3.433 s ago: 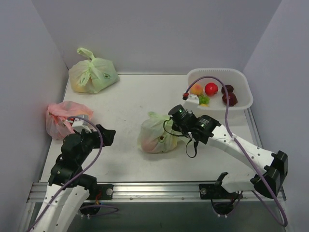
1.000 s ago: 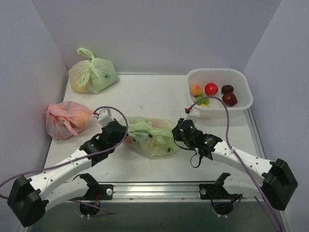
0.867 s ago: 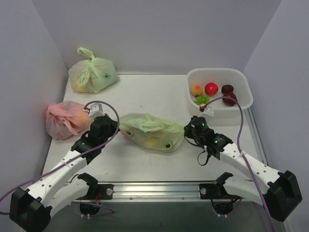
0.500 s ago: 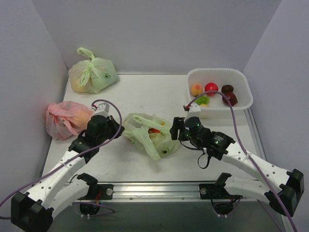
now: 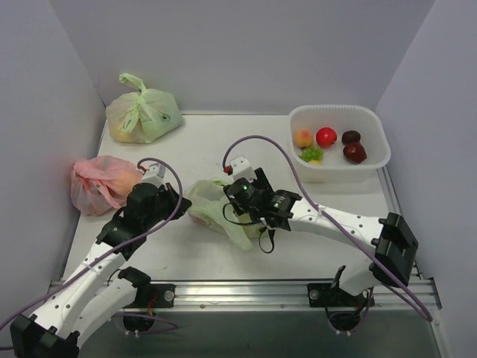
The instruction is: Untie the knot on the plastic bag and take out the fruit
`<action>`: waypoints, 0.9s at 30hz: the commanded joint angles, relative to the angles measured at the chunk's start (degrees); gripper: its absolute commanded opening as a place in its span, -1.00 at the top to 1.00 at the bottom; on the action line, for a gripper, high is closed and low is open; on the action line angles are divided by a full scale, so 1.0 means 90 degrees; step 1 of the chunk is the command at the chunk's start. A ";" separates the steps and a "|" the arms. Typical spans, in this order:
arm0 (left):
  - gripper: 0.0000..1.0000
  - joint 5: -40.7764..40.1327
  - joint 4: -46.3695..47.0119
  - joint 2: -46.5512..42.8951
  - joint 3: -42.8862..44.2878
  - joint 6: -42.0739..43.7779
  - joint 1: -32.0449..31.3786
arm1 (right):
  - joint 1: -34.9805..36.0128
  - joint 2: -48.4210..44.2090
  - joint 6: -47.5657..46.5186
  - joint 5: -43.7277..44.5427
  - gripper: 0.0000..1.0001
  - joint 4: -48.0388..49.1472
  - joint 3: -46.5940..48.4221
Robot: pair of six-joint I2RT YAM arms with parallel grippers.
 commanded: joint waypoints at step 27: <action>-0.93 0.0112 -0.1535 0.0842 0.3222 0.1137 0.0081 | -0.1743 -0.2653 0.0022 -0.2530 1.00 0.0546 -0.0614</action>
